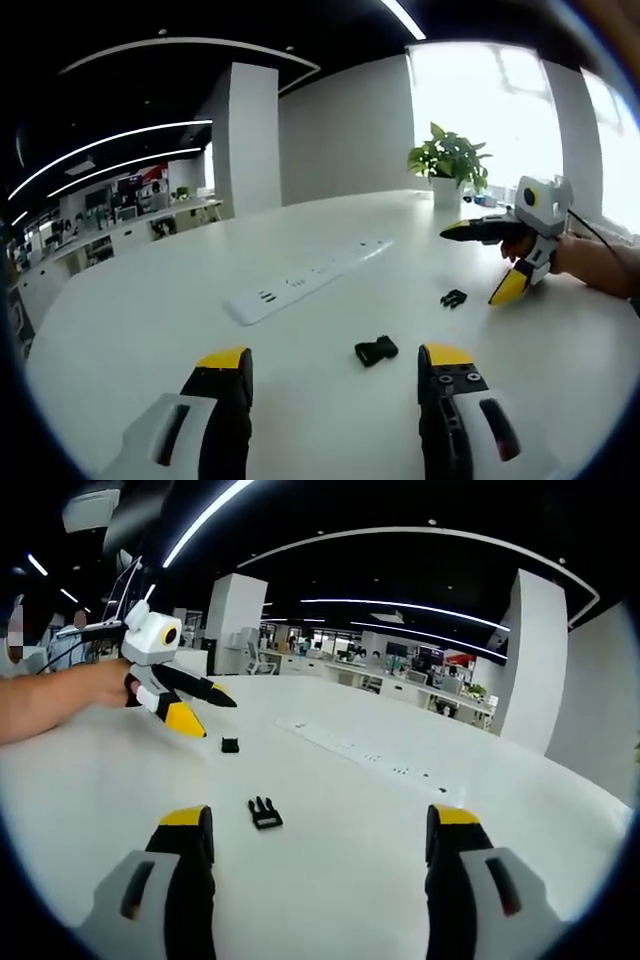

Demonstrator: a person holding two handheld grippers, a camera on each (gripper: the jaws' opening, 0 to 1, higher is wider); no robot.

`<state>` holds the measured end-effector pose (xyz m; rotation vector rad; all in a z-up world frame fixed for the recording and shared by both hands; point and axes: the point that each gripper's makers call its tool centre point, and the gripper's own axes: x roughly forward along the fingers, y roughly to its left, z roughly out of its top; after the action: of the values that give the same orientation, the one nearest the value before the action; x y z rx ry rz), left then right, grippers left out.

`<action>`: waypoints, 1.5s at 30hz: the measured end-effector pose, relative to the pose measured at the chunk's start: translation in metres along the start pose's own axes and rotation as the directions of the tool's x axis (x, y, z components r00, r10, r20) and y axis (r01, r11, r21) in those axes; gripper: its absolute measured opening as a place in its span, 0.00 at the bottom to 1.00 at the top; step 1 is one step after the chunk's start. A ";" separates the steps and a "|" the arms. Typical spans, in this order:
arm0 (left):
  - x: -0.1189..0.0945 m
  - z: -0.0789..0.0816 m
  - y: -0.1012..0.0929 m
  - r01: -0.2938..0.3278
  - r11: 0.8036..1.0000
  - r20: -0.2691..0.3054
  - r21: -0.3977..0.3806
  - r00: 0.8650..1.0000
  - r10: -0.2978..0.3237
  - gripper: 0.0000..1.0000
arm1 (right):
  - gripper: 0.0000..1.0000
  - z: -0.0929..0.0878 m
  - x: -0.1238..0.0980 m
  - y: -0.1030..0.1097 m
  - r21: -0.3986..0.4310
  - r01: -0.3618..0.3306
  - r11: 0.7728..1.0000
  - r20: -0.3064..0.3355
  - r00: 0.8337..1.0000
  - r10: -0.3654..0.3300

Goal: Snap the two parts of the plastic buckle together until the buckle closes and remains connected.

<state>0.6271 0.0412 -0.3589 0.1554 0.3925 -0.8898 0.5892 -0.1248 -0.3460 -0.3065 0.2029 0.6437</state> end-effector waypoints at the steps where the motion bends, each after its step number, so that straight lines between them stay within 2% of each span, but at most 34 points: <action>1: 0.002 0.000 -0.002 0.013 1.000 -0.006 0.009 1.000 -0.013 0.65 | 0.86 0.000 0.001 0.001 -0.002 -0.003 1.000 -0.001 1.000 0.003; 5: 0.004 0.000 -0.005 0.027 0.998 -0.013 0.051 1.000 -0.027 0.62 | 0.85 0.000 0.006 0.001 -0.015 -0.012 1.000 -0.008 1.000 0.012; 7: 0.007 0.000 -0.002 0.025 0.999 -0.021 0.043 0.999 -0.024 0.61 | 0.85 0.000 0.008 -0.001 -0.020 -0.015 1.000 -0.012 1.000 0.014; 14: 0.011 0.009 0.004 0.036 0.999 0.003 0.018 0.999 -0.036 0.63 | 0.84 0.001 0.015 -0.006 -0.015 -0.022 1.000 -0.005 1.000 0.022; 16: 0.013 0.009 0.003 0.050 0.999 0.003 0.013 0.999 -0.050 0.63 | 0.84 0.001 0.018 -0.006 -0.025 -0.023 0.999 -0.012 1.000 0.023; 22: 0.020 0.007 -0.002 0.114 0.991 -0.010 0.066 0.993 -0.114 0.63 | 0.82 0.004 0.023 -0.005 -0.029 -0.053 0.998 -0.005 0.999 0.052; 26: 0.024 0.011 0.008 0.090 0.995 -0.007 0.053 0.996 -0.090 0.60 | 0.82 0.004 0.022 -0.006 -0.002 -0.071 0.997 -0.001 0.997 0.071; 29: 0.023 0.016 0.004 0.125 0.992 0.016 0.033 0.992 -0.126 0.60 | 0.80 0.005 0.022 -0.004 -0.006 -0.081 0.997 0.000 0.997 0.081; 36: 0.024 0.012 -0.002 0.164 0.985 -0.007 0.053 0.987 -0.163 0.60 | 0.79 0.011 0.031 -0.006 -0.012 -0.095 0.995 -0.004 0.995 0.095; 39: 0.027 0.011 0.001 0.155 0.984 -0.015 0.084 0.988 -0.155 0.62 | 0.78 0.015 0.032 -0.005 -0.009 -0.101 0.995 0.007 0.995 0.102; 41: 0.028 0.013 -0.002 0.177 0.977 -0.017 0.118 0.984 -0.177 0.59 | 0.76 0.017 0.033 0.000 -0.005 -0.132 0.991 0.017 0.991 0.132; 43: 0.029 0.015 -0.003 0.191 0.974 -0.011 0.119 0.982 -0.191 0.59 | 0.76 0.018 0.035 0.005 0.010 -0.170 0.985 0.016 0.985 0.170; 45: 0.029 0.018 -0.005 0.211 0.970 -0.003 0.122 0.977 -0.212 0.59 | 0.76 0.018 0.036 0.005 -0.009 -0.170 0.985 0.013 0.985 0.170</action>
<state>0.6447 0.0122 -0.3542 0.2242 0.3499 -1.1259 0.6160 -0.0951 -0.3398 -0.2944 0.2151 0.8156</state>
